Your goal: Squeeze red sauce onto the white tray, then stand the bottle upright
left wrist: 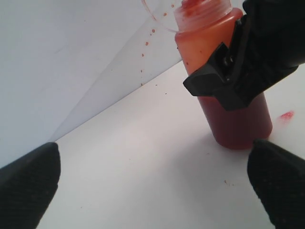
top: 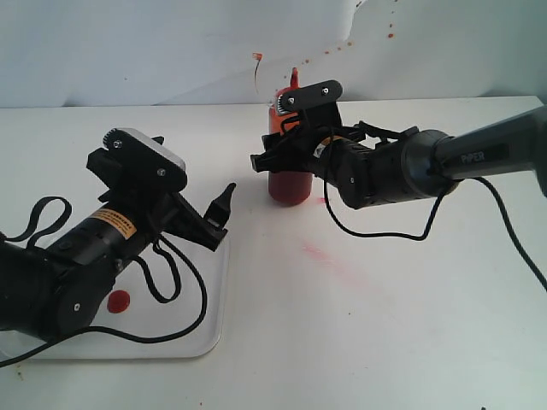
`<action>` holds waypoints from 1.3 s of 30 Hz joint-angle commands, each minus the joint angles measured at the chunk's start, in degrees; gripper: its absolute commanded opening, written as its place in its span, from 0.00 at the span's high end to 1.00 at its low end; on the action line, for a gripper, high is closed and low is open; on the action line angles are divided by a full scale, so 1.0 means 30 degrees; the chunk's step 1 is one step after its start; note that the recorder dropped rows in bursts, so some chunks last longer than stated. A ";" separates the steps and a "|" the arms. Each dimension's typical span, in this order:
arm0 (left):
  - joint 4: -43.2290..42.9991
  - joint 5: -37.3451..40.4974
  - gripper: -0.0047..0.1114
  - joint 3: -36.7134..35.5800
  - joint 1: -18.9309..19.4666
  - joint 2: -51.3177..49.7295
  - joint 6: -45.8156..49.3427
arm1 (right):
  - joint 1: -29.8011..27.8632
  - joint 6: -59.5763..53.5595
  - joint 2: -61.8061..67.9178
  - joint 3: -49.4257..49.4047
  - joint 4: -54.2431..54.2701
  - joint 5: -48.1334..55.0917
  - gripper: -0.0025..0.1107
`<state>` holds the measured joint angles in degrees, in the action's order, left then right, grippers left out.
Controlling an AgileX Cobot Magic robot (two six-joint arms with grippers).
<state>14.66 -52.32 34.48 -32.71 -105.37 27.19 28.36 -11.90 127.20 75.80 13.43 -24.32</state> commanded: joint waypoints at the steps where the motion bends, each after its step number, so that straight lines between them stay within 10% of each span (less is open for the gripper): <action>1: 0.0232 -0.0123 0.06 -0.0054 0.0037 -0.0025 -0.0034 | -0.0143 0.0106 -0.0287 0.0223 -0.0211 -0.0418 0.98; 6: 0.0232 -0.0123 0.06 -0.0054 0.0037 -0.0025 -0.0034 | -0.0143 0.0054 -0.0287 0.0223 -0.0211 -0.0376 0.89; 16: 0.0232 -0.0123 0.06 -0.0054 0.0037 -0.0025 -0.0034 | -0.0106 0.0054 -0.0287 0.0223 -0.0211 -0.0223 0.10; 39: 0.0232 -0.0160 0.06 -0.0054 0.0037 -0.0025 -0.0034 | -0.0106 0.0123 -0.0287 0.0223 -0.0050 0.1466 0.06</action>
<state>14.66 -52.32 34.48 -32.71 -105.37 27.19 28.36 -11.81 127.09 76.16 13.43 -20.65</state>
